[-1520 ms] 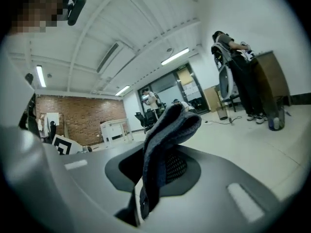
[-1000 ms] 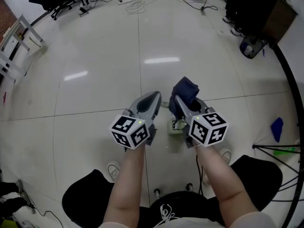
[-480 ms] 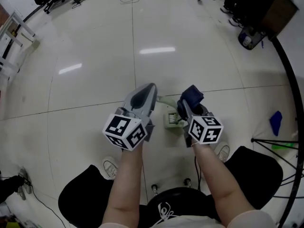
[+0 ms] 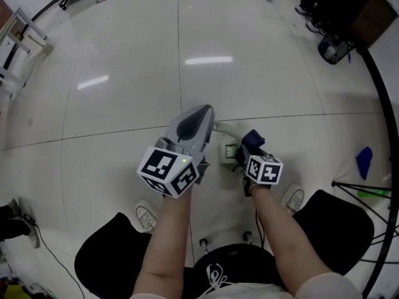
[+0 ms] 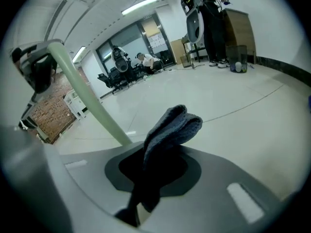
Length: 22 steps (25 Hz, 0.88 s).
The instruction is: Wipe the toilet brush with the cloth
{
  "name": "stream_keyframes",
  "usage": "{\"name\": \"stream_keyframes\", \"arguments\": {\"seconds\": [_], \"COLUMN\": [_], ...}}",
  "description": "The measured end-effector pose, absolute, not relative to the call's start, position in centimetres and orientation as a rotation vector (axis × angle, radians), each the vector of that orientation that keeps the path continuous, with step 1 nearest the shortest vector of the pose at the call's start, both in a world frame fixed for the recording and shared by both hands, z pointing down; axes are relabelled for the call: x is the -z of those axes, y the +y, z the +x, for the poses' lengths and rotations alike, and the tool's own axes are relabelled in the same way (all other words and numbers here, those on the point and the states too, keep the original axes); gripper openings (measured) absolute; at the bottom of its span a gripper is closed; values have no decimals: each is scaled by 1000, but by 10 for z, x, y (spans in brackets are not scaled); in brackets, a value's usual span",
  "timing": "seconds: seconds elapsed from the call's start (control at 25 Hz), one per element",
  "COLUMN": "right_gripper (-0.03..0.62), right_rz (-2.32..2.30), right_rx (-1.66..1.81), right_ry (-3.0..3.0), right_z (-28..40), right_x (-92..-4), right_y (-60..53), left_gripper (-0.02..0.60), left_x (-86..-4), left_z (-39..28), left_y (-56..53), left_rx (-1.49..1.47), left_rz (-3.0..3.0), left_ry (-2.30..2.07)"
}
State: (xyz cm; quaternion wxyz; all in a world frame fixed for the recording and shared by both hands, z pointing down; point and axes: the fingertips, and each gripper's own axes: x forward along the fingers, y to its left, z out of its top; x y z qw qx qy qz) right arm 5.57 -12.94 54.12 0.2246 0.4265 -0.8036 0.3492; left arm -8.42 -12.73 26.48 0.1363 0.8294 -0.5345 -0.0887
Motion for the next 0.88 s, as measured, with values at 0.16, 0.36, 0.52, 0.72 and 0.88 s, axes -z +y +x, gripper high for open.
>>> {"name": "stream_keyframes", "arguments": {"seconds": [0.16,0.36,0.52,0.72,0.88], "right_gripper": [61,61,61,61,60], "right_rz": [1122,1233,1145,801,657], "right_rx": [-1006,-807,-386,-282,-219], "right_ry": [-2144,-2367,-2695,-2808,-2716], "right_z": [59,54,13,-51,-72], "right_x": [-560,-475,-362,-332,-356], "right_y": [-108,-103,-78,-26,-30], "left_gripper": [6,6,6,6,6], "left_x": [-266,-268,-269,-269,-271], "left_z": [-81,-81,-83,-86,-86], "left_y": [-127,-126,-126,-125,-123], "left_rx": [215,215,218,224,122], "left_rz": [2419,2406,2391,2386,2418], "left_ry": [-1538,-1532,-1539,-1531,-1526]}}
